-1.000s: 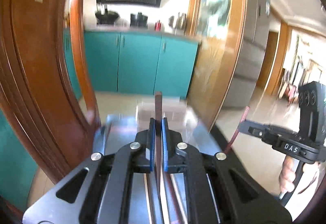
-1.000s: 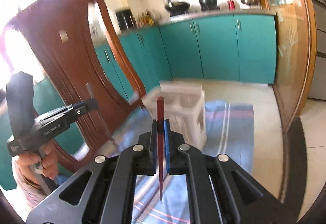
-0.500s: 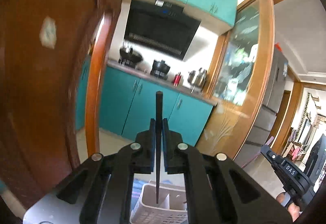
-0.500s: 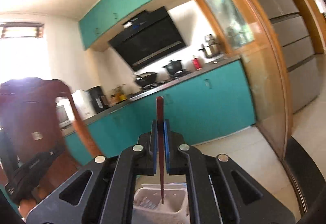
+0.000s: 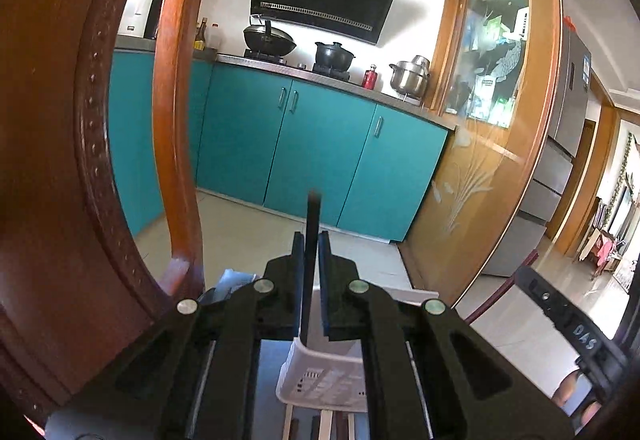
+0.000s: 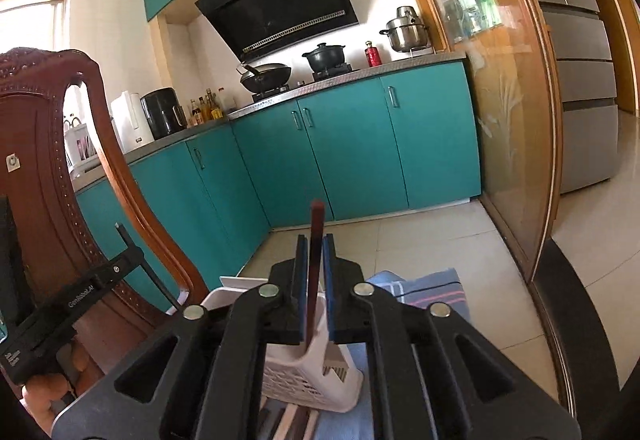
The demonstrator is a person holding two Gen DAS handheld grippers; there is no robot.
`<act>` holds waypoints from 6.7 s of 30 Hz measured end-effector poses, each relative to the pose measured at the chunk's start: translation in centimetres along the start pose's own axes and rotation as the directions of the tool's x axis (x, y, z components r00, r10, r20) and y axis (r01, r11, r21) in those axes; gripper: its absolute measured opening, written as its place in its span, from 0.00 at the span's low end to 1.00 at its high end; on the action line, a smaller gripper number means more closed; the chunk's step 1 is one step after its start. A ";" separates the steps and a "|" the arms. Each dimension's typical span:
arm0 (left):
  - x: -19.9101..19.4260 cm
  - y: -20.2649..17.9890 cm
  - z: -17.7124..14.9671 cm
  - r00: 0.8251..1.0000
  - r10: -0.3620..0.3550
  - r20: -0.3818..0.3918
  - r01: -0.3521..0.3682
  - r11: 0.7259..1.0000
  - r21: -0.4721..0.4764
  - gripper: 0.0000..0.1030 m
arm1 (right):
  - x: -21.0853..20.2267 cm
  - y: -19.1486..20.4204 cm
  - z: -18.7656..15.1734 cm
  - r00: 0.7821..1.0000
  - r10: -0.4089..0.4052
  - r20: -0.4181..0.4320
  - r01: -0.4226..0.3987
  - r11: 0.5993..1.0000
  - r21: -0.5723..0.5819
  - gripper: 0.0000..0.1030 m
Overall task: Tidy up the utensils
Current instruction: 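Lift both held sticks and lower them into the white holder, opening both tools, then move both open tools back down to the stick pile, then grasp a light wooden stick with the left tool while the right tool grasps another light stick, then raise both light sticks and drop them into the white holder, opening both tools, then return both open tools to the remaining sticks on the cloth, then grasp a black stick with the right tool while the left tool grasps a dark brown stick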
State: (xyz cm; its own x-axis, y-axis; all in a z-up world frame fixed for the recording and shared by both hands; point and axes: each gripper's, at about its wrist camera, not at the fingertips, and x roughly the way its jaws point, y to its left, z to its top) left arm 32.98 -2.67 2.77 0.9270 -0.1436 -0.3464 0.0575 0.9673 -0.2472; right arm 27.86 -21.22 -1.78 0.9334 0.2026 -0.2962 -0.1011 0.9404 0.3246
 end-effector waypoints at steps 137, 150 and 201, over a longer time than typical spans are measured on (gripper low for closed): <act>-7.4 -0.1 5.0 0.989 -0.069 0.129 0.068 0.998 0.010 0.06 | -5.9 1.5 5.7 0.978 0.069 0.198 -0.076 0.997 0.029 0.06; -0.4 -0.3 -0.8 0.997 0.024 -0.069 -0.019 0.998 0.063 0.07 | 0.0 1.7 0.3 0.998 0.054 0.027 -0.053 0.998 -0.018 0.06; 3.4 2.2 -17.3 0.759 0.152 -0.633 0.004 0.971 0.238 0.34 | 6.5 -3.8 -14.0 0.737 -0.202 -0.645 0.096 0.976 -0.195 0.10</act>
State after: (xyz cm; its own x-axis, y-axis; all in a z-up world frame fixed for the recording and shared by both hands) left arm 29.86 -4.62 -14.65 0.4777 -0.0948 -0.8734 0.1479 0.9887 -0.0264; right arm 29.54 -19.67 -17.50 0.4866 0.1359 -0.8630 -0.0762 0.9907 0.1130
